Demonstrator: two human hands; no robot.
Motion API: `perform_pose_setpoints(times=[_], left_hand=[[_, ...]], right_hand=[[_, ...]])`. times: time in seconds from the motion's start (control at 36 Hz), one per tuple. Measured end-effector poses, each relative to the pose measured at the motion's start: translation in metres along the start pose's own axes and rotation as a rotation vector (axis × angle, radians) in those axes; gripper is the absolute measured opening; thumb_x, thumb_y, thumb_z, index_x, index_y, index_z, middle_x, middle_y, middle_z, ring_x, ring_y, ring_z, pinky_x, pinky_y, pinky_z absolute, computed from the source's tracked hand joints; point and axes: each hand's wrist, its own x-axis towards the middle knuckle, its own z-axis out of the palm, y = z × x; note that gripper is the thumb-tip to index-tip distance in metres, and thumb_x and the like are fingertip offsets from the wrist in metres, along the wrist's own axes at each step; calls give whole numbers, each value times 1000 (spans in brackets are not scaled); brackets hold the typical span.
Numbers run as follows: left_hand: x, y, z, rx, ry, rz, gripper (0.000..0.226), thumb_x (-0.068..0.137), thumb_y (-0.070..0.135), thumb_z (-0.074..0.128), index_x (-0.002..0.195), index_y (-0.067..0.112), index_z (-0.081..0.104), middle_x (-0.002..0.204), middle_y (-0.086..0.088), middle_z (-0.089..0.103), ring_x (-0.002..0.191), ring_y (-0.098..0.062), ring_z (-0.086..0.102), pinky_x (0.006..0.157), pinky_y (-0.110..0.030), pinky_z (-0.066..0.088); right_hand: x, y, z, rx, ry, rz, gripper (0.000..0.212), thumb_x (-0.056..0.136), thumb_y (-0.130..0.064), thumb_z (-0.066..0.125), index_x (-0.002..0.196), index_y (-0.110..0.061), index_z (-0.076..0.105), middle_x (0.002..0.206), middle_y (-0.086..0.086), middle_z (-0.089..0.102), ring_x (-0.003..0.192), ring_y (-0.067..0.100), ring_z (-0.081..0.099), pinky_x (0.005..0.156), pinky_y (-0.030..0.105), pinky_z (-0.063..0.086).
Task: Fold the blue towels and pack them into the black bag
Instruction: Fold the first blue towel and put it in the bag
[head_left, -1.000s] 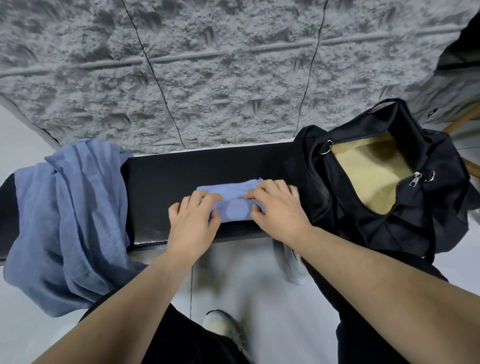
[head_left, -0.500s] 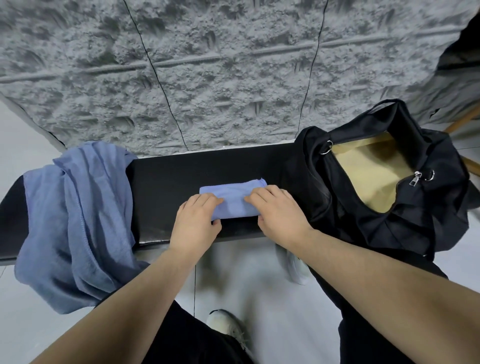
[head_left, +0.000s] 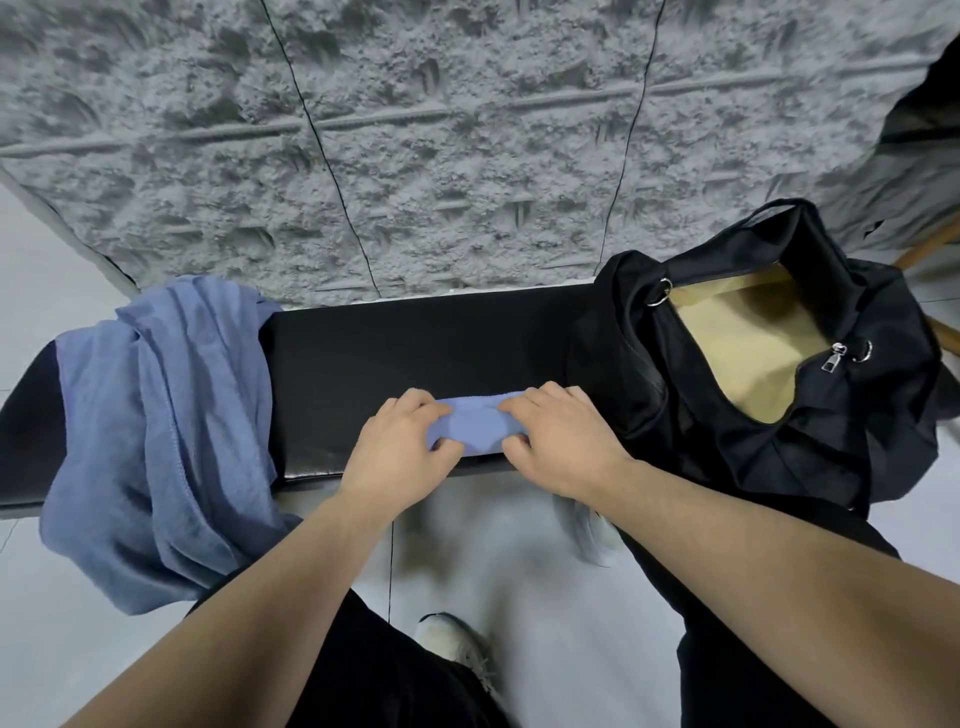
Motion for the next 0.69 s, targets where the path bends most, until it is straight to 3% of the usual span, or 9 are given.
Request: perform_pose_setpoints(times=[0.08,0.17,0.25,0.33,0.42,0.5,0.58,0.69], left_hand=[[3,0,2,122,55,17,53,79,39,36,120,27,66,115,11,48,107,-16,40,89,-27,25],[4,-3,9,182,114,31,56,81,39,30,124,26,63,113,7,46,108,-18,39,94,-32,24],[3,-6,14,191,155,56,61,83,37,24,131,26,58,114,3,51,109,-22,44,97,-38,28],[3,-6,15,142,193,50,45,86,28,33,125,27,57,114,8,54,108,-20,48,96,-37,27],[5,-5,15,96,268,71,26,88,19,43,107,24,61,111,11,56,104,-16,49,94,-34,26],[8,-6,14,84,322,110,19,85,12,54,97,21,66,103,8,57,96,-17,50,90,-31,27],[10,-9,12,101,334,143,20,81,12,57,92,18,72,95,5,61,83,-23,54,78,-32,38],[8,-9,7,68,295,177,34,81,24,45,95,14,75,87,3,62,74,-24,53,64,-37,51]], right_hand=[[3,0,0,-65,33,3,61,80,-38,17,114,-19,64,106,-6,57,102,18,44,94,34,34],[8,-1,0,-121,54,2,69,78,-40,10,112,-17,65,111,-4,51,103,20,41,93,35,32],[11,-1,1,-125,36,40,73,77,-40,11,125,-18,62,115,-3,50,107,21,42,95,37,28],[12,0,5,-110,104,76,68,80,-36,22,135,-20,58,116,0,57,106,26,50,92,44,33],[12,3,5,-77,240,45,51,80,-24,40,127,-26,59,110,-3,59,99,25,53,86,44,39],[13,5,4,-57,299,-75,35,77,-9,56,107,-25,64,101,-5,59,90,24,52,77,39,41],[12,7,5,-79,318,-135,31,78,-11,42,92,-22,68,93,-5,61,81,24,54,63,35,44],[8,6,3,-56,283,-151,33,78,-21,40,91,-19,70,93,-4,62,82,24,56,65,32,46]])
